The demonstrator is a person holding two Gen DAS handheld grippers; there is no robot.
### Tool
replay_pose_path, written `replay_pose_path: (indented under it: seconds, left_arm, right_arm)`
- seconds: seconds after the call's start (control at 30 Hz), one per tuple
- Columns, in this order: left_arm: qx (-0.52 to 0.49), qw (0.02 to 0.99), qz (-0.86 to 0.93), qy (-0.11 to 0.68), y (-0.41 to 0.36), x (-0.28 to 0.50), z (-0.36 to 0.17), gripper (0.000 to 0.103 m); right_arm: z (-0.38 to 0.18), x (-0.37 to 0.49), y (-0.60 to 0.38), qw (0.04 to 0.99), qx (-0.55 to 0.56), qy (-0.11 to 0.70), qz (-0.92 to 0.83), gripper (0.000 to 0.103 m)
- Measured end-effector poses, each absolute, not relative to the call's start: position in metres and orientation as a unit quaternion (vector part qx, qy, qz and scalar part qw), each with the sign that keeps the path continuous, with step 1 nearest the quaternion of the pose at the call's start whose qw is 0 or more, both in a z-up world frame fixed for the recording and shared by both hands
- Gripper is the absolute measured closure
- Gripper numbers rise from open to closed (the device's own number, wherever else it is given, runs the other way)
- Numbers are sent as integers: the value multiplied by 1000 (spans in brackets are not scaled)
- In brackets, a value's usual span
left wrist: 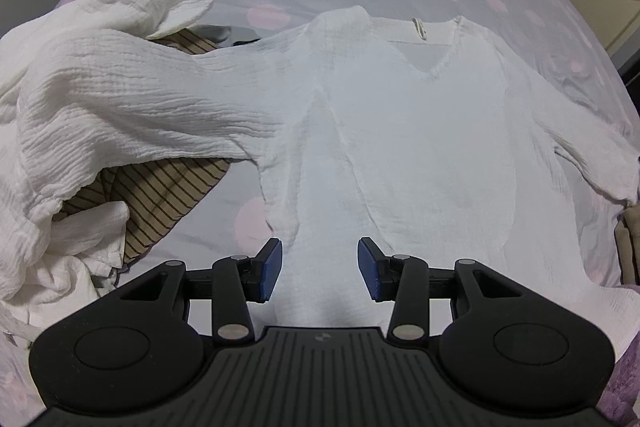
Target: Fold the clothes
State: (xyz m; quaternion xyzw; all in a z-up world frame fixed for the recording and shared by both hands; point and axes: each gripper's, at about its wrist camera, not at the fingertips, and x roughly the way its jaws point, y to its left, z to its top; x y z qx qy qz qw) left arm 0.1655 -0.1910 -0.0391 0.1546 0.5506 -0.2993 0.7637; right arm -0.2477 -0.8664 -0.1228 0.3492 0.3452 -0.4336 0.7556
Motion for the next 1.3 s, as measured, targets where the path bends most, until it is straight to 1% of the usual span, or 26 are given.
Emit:
replay_pose_path:
  seconds: [0.2,0.47,0.6,0.73,0.87,0.93,1.1,1.27,1.3]
  left_arm:
    - [132,770,-294,551,-174,178,-42,63]
    - [112,787,-299,527,-158,189,-49,63]
    - [105,795,-310,510,-147,188,-51,63]
    - [71,801,-309,507,-123,192,-54,60]
    - [27,804,-302,511,-94,201,-58,60]
    - [15,806,-300,510,-84,204,-59,59]
    - [14,810,-292,508,-70,214,-62,59]
    - [7,809,-291,510,-71,227,-69,58]
    - [8,808,-293,510,-74,229,-71,58]
  right_arm:
    - [-52,-218,-852,794,341,315,-393,98]
    - [42,-132,-762,866,294,305,-265,98]
    - [75,-77,-713,890,270,301,-211,98]
    - [94,-18,-667,905,242,309,-165,98]
    - [85,40,-624,908,221,334,-125,98]
    - [69,70,-604,904,219,351,-103,98]
    - [13,136,-560,892,205,400,-54,98]
    - [-46,176,-530,873,214,437,-28,98]
    - [-51,178,-530,872,218,438,-26,95]
